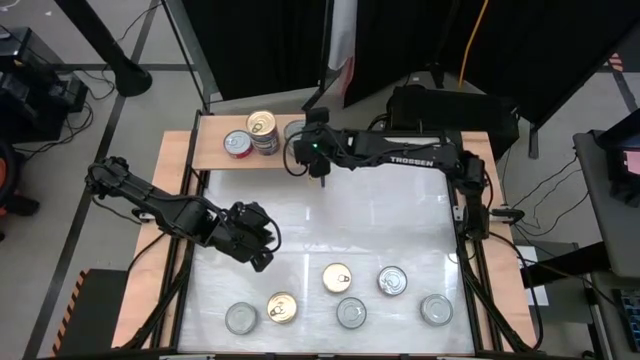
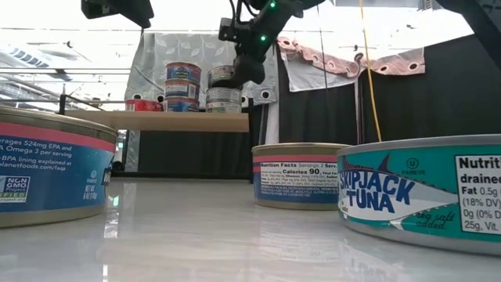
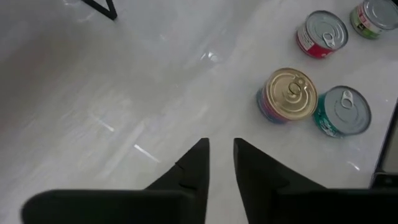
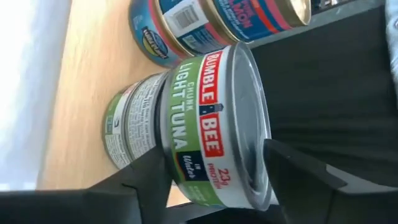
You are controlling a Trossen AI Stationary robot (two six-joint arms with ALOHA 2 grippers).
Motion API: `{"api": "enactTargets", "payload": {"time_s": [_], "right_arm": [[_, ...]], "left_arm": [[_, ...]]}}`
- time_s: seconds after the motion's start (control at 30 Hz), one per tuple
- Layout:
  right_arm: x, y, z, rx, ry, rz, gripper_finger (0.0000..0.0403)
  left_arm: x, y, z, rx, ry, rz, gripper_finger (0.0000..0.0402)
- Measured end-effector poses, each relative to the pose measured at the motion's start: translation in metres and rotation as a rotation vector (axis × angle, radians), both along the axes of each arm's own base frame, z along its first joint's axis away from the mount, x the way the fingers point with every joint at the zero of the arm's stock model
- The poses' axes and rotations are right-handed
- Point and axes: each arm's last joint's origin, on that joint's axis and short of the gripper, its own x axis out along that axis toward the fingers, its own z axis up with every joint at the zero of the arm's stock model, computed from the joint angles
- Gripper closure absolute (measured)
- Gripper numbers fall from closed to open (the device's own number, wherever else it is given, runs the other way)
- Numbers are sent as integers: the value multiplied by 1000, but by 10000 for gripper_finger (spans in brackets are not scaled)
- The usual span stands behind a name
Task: Stack canned seafood by type on shelf
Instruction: Stack the green white tuna can on top of the green white tuna cans on the shelf, then adjust the stacked green tuna cans on the shelf
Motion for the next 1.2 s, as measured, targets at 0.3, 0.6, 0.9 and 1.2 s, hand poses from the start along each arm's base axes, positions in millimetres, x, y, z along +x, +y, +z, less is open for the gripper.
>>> {"api": "enactTargets", "payload": {"time_s": [0.3,0.6,0.9,1.2], "right_arm": [[-5,-6,14,268,-146,-27,142],[-9,-12,24,337,-161,-3,141],[-13,0,32,402,-174,20,141],[-35,36,40,657,-196,-192,161]], "left_arm": [[0,-1,0,-23,12,-13,286],[0,-1,0,-37,9,5,285],[0,-1,0,-37,10,6,285],[-1,-1,-1,-36,15,6,285]]}}
